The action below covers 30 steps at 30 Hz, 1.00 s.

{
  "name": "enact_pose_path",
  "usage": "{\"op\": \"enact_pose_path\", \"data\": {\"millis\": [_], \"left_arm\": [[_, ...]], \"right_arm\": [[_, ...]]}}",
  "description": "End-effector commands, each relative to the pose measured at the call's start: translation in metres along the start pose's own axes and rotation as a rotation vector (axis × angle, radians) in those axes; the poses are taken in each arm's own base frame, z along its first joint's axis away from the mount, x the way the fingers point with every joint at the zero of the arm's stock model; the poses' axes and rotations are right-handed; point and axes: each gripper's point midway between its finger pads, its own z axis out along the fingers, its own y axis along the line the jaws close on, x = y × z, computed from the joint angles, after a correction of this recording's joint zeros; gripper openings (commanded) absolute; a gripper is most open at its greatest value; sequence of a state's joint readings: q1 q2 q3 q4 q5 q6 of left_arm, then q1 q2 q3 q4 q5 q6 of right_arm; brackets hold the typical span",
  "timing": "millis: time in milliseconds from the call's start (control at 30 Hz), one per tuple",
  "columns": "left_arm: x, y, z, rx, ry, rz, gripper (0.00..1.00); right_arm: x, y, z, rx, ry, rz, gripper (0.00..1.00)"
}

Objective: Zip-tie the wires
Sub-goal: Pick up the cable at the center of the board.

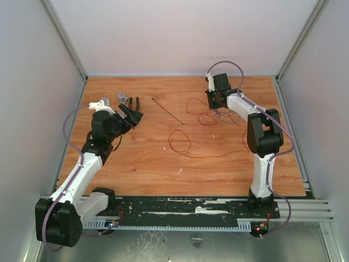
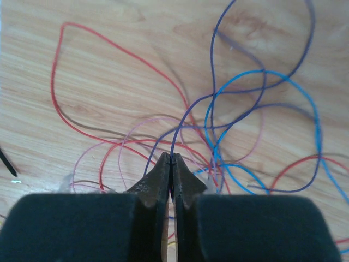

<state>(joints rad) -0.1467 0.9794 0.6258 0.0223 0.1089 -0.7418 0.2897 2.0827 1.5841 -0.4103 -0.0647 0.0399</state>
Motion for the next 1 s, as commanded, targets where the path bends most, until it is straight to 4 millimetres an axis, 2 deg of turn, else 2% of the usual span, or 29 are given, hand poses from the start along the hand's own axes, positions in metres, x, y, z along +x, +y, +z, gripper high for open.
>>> {"op": "enact_pose_path", "data": {"millis": [0, 133, 333, 433, 500, 567, 667, 833, 967], "left_arm": [[-0.004, -0.005, 0.0, 0.032, -0.014, -0.005, 0.98], [-0.01, -0.013, -0.001, 0.055, -0.024, 0.004, 0.98], [-0.032, -0.031, -0.006, 0.108, -0.094, 0.01, 0.98], [-0.043, -0.044, -0.008, 0.149, -0.133, -0.006, 0.98], [-0.049, -0.054, -0.009, 0.187, -0.144, -0.013, 0.98], [-0.05, -0.063, -0.008, 0.227, -0.137, -0.018, 0.98], [-0.044, -0.074, -0.001, 0.292, -0.086, -0.018, 0.98], [-0.03, -0.098, 0.009, 0.401, 0.011, 0.012, 0.98], [-0.017, -0.116, 0.017, 0.436, 0.049, 0.059, 0.98]], "right_arm": [[-0.076, -0.007, -0.059, 0.063, -0.183, -0.028, 0.0], [-0.135, -0.011, -0.11, 0.098, -0.345, -0.048, 0.0], [-0.237, -0.007, -0.215, 0.118, -0.68, -0.103, 0.0], [-0.275, 0.002, -0.271, 0.096, -0.84, -0.123, 0.0], [-0.293, 0.009, -0.308, 0.072, -0.95, -0.128, 0.0], [-0.301, 0.022, -0.338, 0.017, -1.035, -0.139, 0.0], [-0.3, 0.037, -0.36, -0.061, -1.1, -0.163, 0.0], [-0.295, 0.042, -0.366, -0.086, -1.095, -0.172, 0.0], [-0.299, 0.044, -0.378, -0.09, -1.132, -0.182, 0.0]]}}
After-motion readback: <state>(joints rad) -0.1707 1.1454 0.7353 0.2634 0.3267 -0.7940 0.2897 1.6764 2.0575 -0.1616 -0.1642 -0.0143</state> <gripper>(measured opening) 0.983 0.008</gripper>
